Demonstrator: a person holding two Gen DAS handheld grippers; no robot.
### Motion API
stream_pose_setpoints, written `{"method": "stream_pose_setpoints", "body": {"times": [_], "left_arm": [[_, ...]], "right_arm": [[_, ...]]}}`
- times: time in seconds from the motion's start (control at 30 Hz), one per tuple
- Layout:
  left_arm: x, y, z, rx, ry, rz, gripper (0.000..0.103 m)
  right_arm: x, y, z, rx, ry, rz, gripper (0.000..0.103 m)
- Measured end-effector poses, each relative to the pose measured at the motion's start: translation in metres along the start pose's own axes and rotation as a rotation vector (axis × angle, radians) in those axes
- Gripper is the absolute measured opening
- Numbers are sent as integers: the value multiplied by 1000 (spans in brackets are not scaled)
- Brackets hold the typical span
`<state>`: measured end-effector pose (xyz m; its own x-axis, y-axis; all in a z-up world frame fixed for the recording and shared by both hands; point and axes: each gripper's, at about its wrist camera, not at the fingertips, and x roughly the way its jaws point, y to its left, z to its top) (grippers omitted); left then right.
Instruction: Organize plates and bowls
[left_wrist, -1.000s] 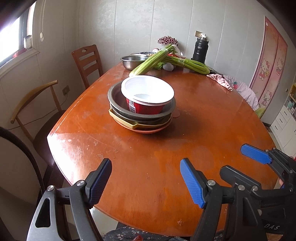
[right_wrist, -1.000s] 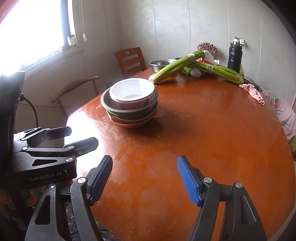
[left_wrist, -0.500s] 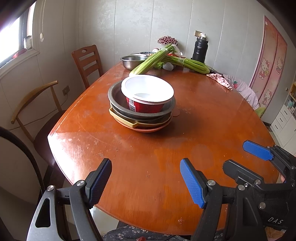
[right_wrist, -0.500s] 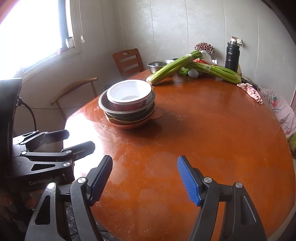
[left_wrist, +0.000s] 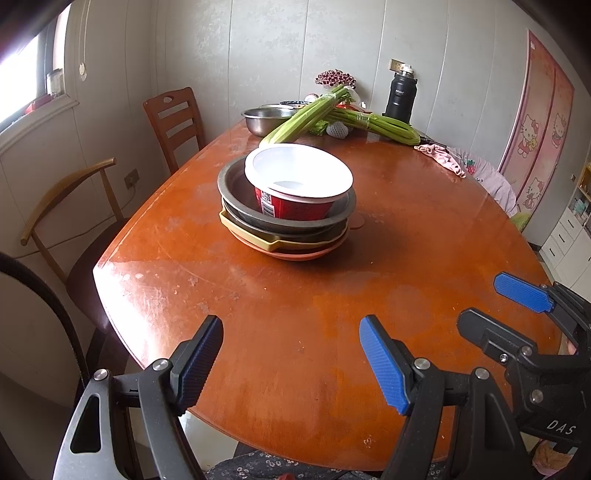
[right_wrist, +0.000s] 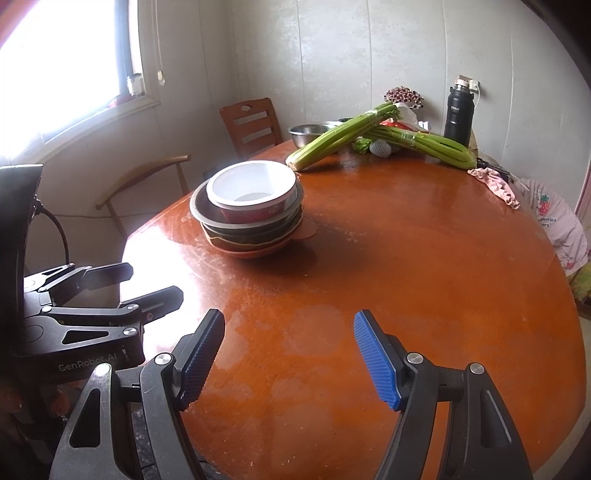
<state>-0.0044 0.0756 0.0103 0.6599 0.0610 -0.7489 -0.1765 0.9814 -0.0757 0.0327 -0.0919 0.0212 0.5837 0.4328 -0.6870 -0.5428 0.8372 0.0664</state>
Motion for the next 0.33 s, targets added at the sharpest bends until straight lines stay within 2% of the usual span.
{"method": "stream_pose_setpoints", "body": {"times": [0.23,0.33], "left_arm": [[17,20,11,-39,16,-22,77],[25,41,31,-37,15,-43,77]], "right_arm": [[15,-14,6,26,28,4,74],[22,-44,14,89,42,31,74]]}}
